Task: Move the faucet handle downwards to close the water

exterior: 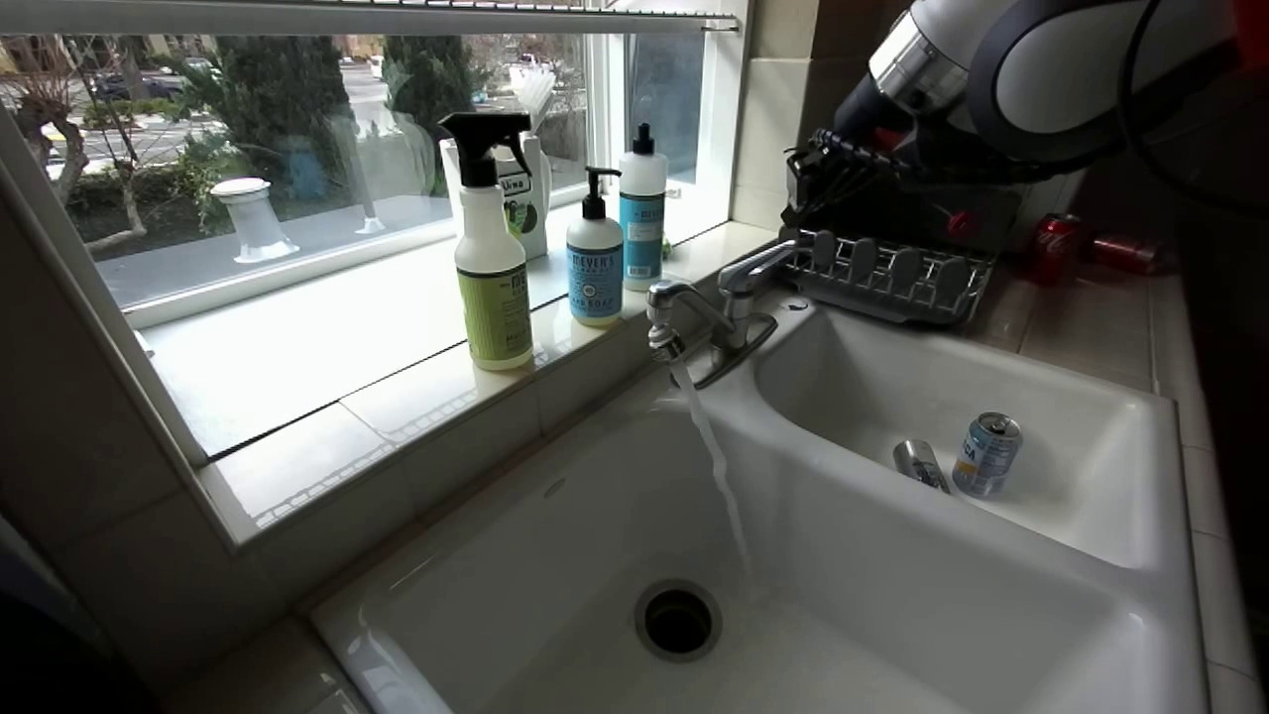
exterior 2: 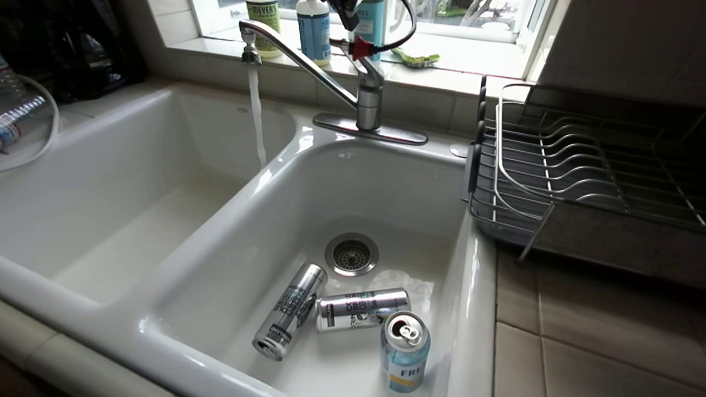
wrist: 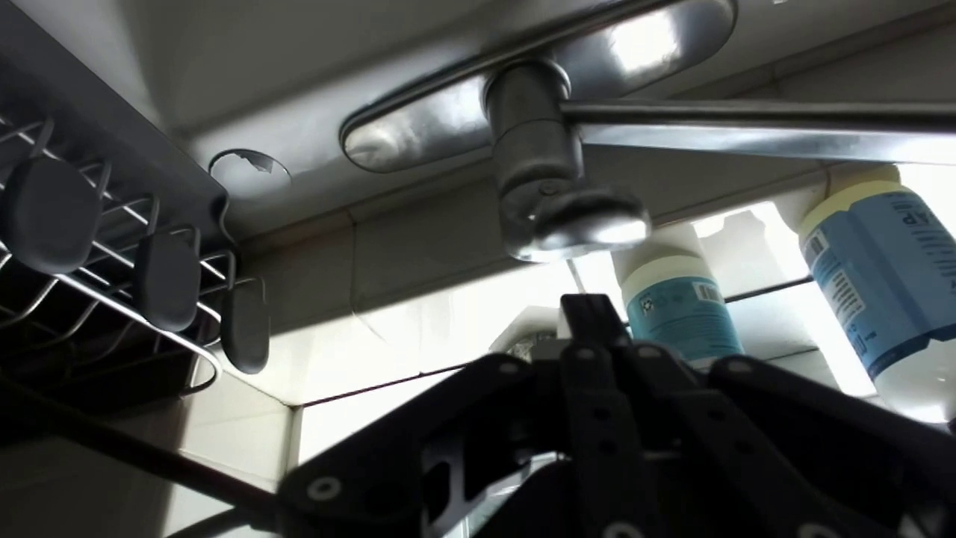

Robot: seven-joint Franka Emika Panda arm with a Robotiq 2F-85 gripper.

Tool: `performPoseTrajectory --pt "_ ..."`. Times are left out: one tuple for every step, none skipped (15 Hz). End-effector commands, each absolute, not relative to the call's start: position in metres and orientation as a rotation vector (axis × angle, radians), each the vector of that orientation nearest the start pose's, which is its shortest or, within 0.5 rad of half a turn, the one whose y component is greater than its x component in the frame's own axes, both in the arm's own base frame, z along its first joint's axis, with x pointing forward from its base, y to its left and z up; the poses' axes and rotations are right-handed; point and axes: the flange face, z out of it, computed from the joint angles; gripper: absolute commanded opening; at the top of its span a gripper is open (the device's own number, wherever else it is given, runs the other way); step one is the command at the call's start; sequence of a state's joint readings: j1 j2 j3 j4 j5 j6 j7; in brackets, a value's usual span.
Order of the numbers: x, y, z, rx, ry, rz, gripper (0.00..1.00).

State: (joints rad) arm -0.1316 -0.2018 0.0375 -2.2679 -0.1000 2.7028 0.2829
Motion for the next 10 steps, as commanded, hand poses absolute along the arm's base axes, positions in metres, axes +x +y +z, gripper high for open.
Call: performPoseTrajectory --pt "0.525 -0.043 0.497 -2.948 0.423 -0.968 0.00" --pt "0.524 -0.042 0.493 -2.949 0.422 -0.956 0.00" --pt "0.523 -0.042 0.488 -2.955 0.429 -0.935 0.00" --pt "0.522 -0.042 0.484 -2.958 0.434 -0.912 0.00" --pt "0.520 -0.042 0.480 -2.962 0.448 -0.894 0.00" --pt "0.519 -0.042 0.479 -2.962 0.452 -0.892 0.00" --pt "0.518 -0.042 0.475 -2.963 0.459 -0.881 0.00" --pt "0.517 -0.042 0.472 -2.962 0.462 -0.875 0.00" --pt "0.517 -0.041 0.467 -2.959 0.464 -0.866 0.00" --pt "0.517 -0.041 0.466 -2.953 0.469 -0.865 0.00"
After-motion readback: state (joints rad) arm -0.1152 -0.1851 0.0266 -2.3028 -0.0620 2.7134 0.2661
